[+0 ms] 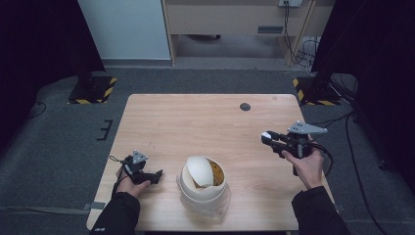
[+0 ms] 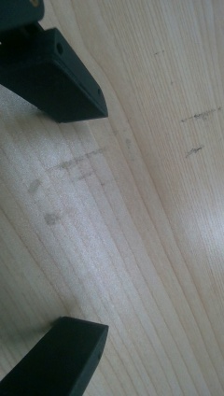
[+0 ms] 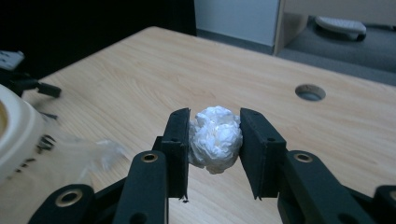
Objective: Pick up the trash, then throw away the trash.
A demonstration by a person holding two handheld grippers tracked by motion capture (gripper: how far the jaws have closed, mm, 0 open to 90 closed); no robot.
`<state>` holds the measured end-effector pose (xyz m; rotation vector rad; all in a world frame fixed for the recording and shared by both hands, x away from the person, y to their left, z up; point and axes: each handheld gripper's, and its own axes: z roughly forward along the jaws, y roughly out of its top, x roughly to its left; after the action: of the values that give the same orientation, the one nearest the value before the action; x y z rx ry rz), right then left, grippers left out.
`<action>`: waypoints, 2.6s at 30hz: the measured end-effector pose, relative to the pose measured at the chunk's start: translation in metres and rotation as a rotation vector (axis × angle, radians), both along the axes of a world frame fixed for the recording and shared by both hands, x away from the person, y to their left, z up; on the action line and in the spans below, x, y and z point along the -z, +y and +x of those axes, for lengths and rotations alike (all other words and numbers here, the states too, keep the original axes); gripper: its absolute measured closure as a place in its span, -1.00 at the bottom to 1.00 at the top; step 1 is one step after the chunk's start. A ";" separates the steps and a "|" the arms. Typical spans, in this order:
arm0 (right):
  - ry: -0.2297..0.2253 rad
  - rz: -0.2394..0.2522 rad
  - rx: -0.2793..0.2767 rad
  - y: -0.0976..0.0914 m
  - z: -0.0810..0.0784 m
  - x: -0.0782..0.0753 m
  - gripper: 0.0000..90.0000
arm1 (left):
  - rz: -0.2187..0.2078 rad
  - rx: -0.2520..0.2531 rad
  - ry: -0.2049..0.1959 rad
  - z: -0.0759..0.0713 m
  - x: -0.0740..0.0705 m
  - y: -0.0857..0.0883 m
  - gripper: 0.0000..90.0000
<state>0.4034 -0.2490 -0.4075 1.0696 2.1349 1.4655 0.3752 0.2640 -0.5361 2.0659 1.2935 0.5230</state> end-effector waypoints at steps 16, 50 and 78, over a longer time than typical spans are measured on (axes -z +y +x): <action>-0.105 0.089 -0.056 -0.002 -0.020 -0.042 0.43 | -0.002 0.000 0.000 0.000 0.000 -0.001 -1.00; -0.099 0.181 -0.323 0.051 -0.040 -0.052 0.45 | -0.003 0.001 0.000 -0.001 0.000 -0.001 -1.00; -0.006 0.129 -0.496 0.096 -0.046 -0.023 0.45 | -0.003 0.001 0.000 -0.001 0.000 -0.001 -1.00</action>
<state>0.3577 -0.1533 -0.3843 0.5882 2.4434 1.8332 0.3746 0.2631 -0.5362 2.0643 1.2926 0.5205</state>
